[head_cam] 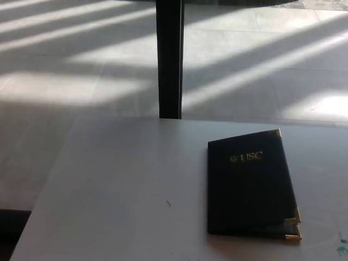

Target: There is a diary kept infront of the robot and the robot uses its right hand to grab its cover and puses it to the left to open it.

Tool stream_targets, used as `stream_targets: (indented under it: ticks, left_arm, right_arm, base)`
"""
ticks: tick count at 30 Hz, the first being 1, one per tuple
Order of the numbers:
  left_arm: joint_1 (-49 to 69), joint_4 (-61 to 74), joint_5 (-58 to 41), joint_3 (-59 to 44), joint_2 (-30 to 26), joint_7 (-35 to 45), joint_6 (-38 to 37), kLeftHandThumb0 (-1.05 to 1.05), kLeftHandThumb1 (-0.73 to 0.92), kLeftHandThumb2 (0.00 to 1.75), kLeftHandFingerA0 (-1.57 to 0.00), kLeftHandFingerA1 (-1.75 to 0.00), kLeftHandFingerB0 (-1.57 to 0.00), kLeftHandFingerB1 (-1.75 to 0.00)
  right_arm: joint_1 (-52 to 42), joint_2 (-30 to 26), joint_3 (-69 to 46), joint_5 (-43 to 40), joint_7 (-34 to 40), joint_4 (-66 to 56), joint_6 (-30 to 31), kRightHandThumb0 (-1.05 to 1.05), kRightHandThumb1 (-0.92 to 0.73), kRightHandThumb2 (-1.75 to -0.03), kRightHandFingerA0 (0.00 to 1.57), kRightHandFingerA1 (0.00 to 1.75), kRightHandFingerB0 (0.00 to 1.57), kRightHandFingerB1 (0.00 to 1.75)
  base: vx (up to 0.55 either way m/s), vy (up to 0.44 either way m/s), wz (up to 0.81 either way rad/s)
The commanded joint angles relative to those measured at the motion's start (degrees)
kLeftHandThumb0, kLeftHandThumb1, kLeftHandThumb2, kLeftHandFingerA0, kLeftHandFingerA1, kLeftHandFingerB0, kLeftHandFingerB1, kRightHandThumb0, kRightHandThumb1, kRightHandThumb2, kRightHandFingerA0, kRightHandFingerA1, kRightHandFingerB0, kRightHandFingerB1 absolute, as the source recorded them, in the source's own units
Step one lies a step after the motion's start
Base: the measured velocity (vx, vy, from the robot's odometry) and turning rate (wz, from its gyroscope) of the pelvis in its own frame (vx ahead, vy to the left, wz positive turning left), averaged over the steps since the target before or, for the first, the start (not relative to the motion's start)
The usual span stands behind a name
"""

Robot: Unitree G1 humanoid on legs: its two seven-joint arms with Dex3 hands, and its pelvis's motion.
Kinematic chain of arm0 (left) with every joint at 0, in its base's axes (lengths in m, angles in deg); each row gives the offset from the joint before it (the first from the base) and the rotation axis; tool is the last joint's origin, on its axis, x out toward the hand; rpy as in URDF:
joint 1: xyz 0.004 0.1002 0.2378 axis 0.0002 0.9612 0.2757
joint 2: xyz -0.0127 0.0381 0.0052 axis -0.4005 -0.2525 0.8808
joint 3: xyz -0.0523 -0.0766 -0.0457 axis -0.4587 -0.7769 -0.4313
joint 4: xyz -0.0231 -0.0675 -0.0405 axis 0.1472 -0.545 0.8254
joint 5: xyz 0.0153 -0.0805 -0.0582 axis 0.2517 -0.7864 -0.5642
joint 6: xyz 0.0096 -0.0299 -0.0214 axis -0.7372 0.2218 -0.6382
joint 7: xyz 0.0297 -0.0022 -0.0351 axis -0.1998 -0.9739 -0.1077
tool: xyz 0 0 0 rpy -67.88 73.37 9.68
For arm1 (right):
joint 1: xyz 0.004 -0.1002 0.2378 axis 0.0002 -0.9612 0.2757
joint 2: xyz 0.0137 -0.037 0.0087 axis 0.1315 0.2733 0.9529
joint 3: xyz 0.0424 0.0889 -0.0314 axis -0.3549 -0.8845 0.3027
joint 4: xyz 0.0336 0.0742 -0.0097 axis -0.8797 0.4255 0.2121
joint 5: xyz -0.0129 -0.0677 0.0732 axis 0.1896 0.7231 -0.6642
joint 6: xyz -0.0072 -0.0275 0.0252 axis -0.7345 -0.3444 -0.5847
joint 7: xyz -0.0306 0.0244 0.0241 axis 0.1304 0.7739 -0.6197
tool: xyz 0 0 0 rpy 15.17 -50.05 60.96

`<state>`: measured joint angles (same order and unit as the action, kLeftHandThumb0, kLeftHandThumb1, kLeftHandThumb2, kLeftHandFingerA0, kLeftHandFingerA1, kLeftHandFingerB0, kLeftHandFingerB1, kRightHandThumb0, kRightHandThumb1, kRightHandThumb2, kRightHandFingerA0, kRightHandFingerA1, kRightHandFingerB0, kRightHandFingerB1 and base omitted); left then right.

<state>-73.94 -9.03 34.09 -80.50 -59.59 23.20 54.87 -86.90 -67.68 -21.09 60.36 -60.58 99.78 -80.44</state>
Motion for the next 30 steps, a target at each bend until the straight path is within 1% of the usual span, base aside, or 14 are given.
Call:
stream_targets:
  ticks: [1,3,4,5,6,8,9,12,13,15,17,19,23,30]
  left_arm:
    - [-5.2,-3.8,-15.8,-16.2,-3.8,-6.2,-0.9,-0.87,0.92,1.06,-0.41,-1.07,-0.32,-0.90]
    - [-5.3,-4.0,-15.7,-17.3,-3.7,-6.4,-0.5,-0.87,0.92,1.06,-0.40,-1.08,-0.33,-0.94]
    - [-5.3,-4.2,-15.8,-17.9,-3.8,-6.8,-0.4,-0.86,0.92,1.05,-0.41,-1.09,-0.33,-0.94]
    - [-5.3,-4.3,-15.7,-18.2,-3.9,-6.8,-0.4,-0.86,0.92,1.05,-0.41,-1.09,-0.33,-0.94]
    - [-4.9,-4.1,-15.4,-18.5,-3.8,-6.5,-0.4,-0.86,0.92,1.06,-0.40,-1.08,-0.33,-0.94]
    - [-4.6,-4.3,-15.1,-19.2,-3.7,-6.4,-0.4,-0.87,0.92,1.06,-0.45,-0.98,-0.39,-0.87]
    - [-4.4,-4.0,-15.0,-19.5,-3.6,-6.2,-0.3,-0.87,0.92,1.06,-0.40,-1.10,-0.31,-0.92]
    - [-4.6,-3.7,-14.7,-19.9,-3.4,-5.7,-0.1,-0.87,0.92,1.06,-0.40,-1.11,-0.32,-0.93]
    - [-5.0,-4.0,-14.6,-20.3,-3.5,-6.2,-0.2,-0.87,0.92,1.07,-0.45,-0.98,-0.42,-0.88]
    - [-4.9,-3.6,-14.5,-20.7,-3.3,-6.3,-0.1,-0.86,0.92,1.05,-0.41,-1.15,-0.33,-1.00]
    - [-4.8,-3.4,-14.1,-20.8,-3.4,-6.5,0.2,-0.86,0.92,1.05,-0.43,-1.12,-0.34,-0.99]
    - [-4.6,-3.8,-13.8,-21.0,-3.4,-6.6,0.2,-0.84,0.92,1.05,-0.45,-1.08,-0.36,-1.01]
    - [-4.5,-3.9,-15.0,-22.8,-3.5,-7.2,0.3,-0.88,0.92,1.02,-0.48,-1.17,-0.36,-0.97]
    - [-6.1,-5.6,-17.1,-25.5,-4.5,-8.5,0.0,-0.86,0.92,1.03,-0.48,-1.17,-0.38,-1.04]
  right_arm:
    - [5.4,-2.8,-22.5,-26.0,6.2,-11.0,6.5,-0.84,-0.92,-0.74,0.52,0.75,0.40,0.52]
    - [6.7,-3.3,-24.4,-25.3,8.6,-9.9,6.2,-0.87,-0.92,-0.76,0.63,0.78,0.49,0.56]
    - [7.3,-3.5,-25.9,-26.0,9.8,-10.0,6.7,-0.82,-0.72,-1.21,0.57,0.78,0.44,0.64]
    - [7.3,-3.4,-26.4,-26.3,9.8,-10.4,7.2,-0.82,-0.72,-1.21,0.57,0.78,0.44,0.64]
    - [7.5,-4.4,-27.2,-25.4,10.4,-9.5,7.0,-0.84,-0.92,-0.83,0.60,0.78,0.42,0.54]
    - [7.7,-4.8,-28.3,-24.6,11.3,-9.5,7.5,-0.85,-0.92,-0.85,0.60,0.76,0.43,0.55]
    - [8.0,-5.2,-29.1,-24.4,11.8,-8.9,7.8,-0.78,-0.75,-1.23,0.59,0.78,0.46,0.65]
    - [8.8,-5.4,-30.7,-24.7,12.0,-7.0,8.4,-0.81,-0.92,-0.84,0.60,0.79,0.49,0.66]
    - [8.4,-4.7,-31.4,-25.2,11.1,-7.5,9.4,-0.80,-0.73,-1.20,0.58,0.79,0.49,0.69]
    - [6.8,-3.6,-30.8,-24.8,8.8,-9.4,11.3,-0.78,-0.76,-1.23,0.50,0.74,0.37,0.62]
    - [6.4,-3.1,-30.7,-23.5,9.1,-9.1,13.2,-0.78,-0.92,-0.86,0.56,0.75,0.44,0.59]
    - [5.6,-3.0,-31.1,-23.2,8.1,-9.0,13.9,-0.79,-0.76,-1.23,0.55,0.79,0.41,0.65]
    - [4.7,-3.6,-34.0,-24.0,8.3,-8.1,16.4,-0.78,-0.78,-1.23,0.58,0.83,0.41,0.66]
    - [6.0,-7.3,-38.7,-24.3,11.2,-3.8,17.9,-0.87,-0.92,-0.87,0.65,0.88,0.35,0.60]
  base:
    - [0.00,0.000,0.00]
    - [0.00,0.000,0.00]
    - [0.00,0.000,0.00]
    - [0.00,0.000,0.00]
    - [0.00,0.000,0.00]
    - [0.00,0.000,0.00]
    - [0.00,0.009,0.06]
    - [0.00,0.007,0.04]
    - [0.00,0.000,0.00]
    - [0.00,0.000,0.00]
    - [0.00,0.000,0.00]
    - [0.00,0.000,0.00]
    - [0.00,0.000,0.00]
    - [0.00,0.000,0.00]
